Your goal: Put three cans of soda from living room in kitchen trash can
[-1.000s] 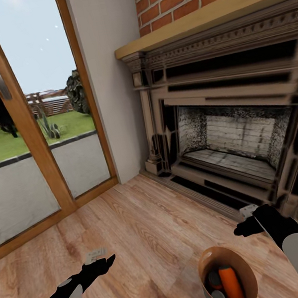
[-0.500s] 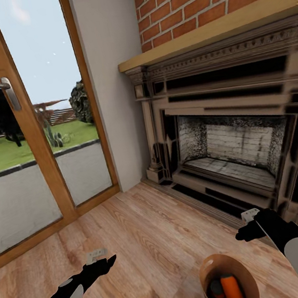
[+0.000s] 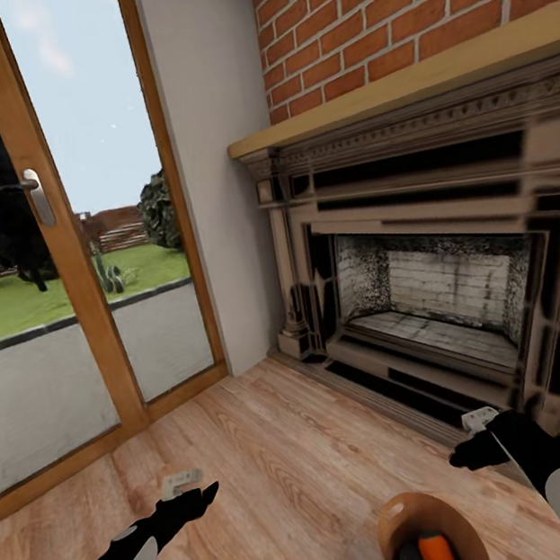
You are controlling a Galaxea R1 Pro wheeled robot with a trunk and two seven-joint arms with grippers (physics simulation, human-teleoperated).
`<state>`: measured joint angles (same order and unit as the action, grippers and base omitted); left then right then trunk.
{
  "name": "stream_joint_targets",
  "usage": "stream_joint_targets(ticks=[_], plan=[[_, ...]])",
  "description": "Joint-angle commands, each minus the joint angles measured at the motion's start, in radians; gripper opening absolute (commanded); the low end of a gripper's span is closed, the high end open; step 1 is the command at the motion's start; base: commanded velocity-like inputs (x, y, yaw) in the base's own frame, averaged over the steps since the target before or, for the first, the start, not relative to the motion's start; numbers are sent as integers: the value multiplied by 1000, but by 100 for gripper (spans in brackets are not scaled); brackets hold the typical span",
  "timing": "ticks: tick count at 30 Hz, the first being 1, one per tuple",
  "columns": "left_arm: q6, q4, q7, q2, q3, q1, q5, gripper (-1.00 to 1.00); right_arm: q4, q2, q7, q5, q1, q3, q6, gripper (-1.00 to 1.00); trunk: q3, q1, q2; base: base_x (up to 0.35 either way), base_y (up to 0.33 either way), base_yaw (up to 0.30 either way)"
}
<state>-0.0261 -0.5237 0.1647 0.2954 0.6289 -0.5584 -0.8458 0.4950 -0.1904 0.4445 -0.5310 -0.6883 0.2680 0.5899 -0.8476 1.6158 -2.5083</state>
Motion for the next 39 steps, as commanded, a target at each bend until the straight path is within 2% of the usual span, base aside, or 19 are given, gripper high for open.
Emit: stream_joint_targets(ticks=[1, 6, 10, 16, 35, 39], plan=[[0, 4, 0, -3, 0, 0, 0, 100, 0, 0, 1, 0, 1, 22, 3, 100, 4, 0, 0, 0, 0, 0], [0, 9, 0, -8, 0, 0, -1, 100, 1, -1, 2, -1, 2, 50, 14, 100, 20, -3, 2, 0, 0, 0], [0, 11, -1, -9, 0, 0, -1, 100, 2, -1, 3, -1, 2, 60, 52, 100, 31, -4, 2, 0, 0, 0], [0, 12, -1, -10, 0, 0, -1, 100, 2, -1, 5, 0, 3, 63, 77, 100, 45, -7, 4, 0, 0, 0], [0, 13, -1, -10, 0, 0, 0, 100, 0, -1, 21, -2, 29, 64, 71, 100, 89, -16, 8, 0, 0, 0], [0, 13, -1, -10, 0, 0, 0, 100, 0, -1, 21, -2, 35, 63, 70, 100, 95, -30, 35, 0, 0, 0]])
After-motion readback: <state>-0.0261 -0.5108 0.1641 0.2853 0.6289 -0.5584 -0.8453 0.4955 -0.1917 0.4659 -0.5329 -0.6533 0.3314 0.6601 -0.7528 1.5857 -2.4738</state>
